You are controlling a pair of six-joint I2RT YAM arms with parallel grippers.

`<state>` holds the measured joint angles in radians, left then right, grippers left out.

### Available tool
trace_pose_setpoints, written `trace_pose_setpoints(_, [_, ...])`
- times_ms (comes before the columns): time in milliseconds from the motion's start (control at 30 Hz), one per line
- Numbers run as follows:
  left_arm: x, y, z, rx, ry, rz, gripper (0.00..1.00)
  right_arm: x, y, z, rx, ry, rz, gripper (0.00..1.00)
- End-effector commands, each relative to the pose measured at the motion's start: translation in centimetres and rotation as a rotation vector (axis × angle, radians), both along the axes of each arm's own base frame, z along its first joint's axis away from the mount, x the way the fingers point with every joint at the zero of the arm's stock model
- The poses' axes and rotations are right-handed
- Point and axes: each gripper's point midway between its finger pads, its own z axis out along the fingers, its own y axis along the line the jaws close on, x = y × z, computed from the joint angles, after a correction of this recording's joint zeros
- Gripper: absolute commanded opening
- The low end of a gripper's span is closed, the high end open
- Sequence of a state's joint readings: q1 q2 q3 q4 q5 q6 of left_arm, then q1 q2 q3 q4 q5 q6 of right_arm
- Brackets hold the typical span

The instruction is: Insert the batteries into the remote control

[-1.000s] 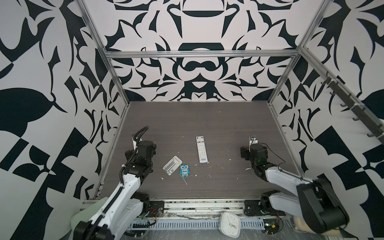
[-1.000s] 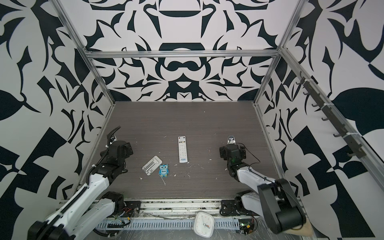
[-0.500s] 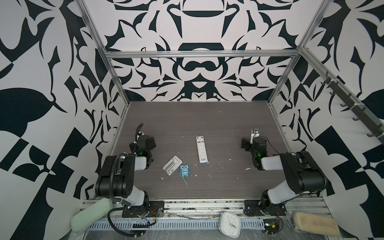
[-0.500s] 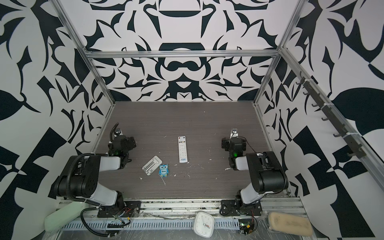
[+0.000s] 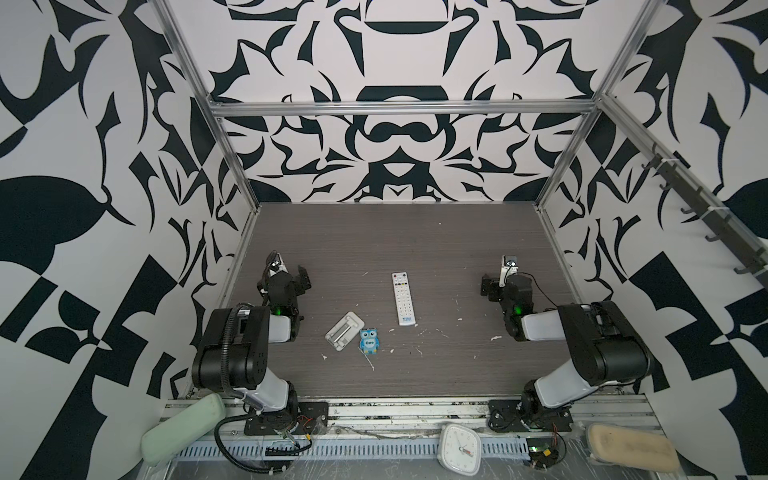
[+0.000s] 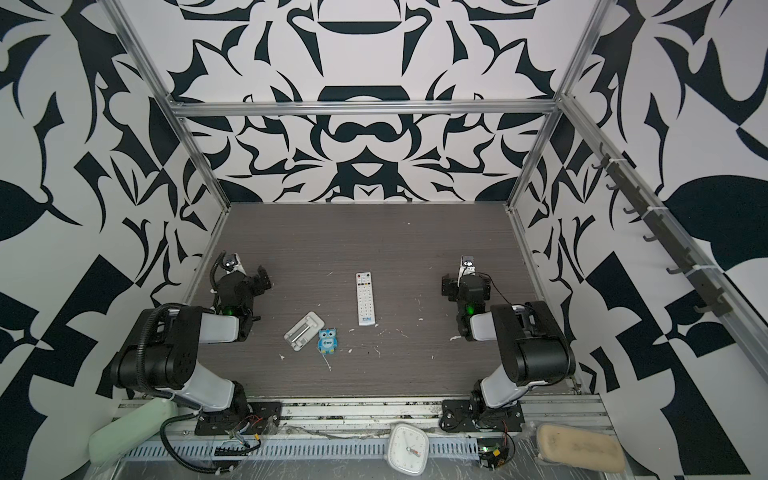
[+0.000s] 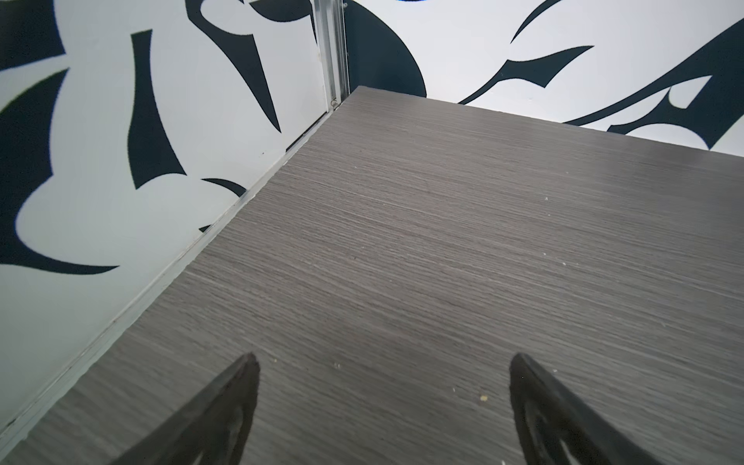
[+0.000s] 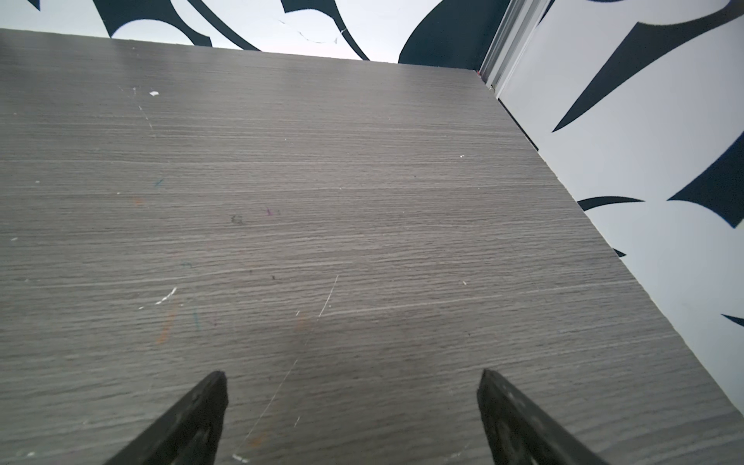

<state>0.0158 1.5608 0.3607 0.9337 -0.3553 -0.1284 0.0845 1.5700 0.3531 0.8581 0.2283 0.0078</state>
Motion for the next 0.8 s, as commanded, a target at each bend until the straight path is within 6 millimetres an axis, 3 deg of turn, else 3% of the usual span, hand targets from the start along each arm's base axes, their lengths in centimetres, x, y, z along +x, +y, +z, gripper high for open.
trace_pose_setpoints(0, [0.27, -0.14, 0.52, 0.007, -0.027, -0.016, 0.99, 0.79, 0.11, 1.67, 0.014, -0.064, -0.002, 1.0])
trace_pose_setpoints(767, [0.31, -0.11, 0.43, -0.003, -0.024, -0.017, 0.99, 0.78, 0.13, 1.71, 0.016, -0.066, -0.002, 1.0])
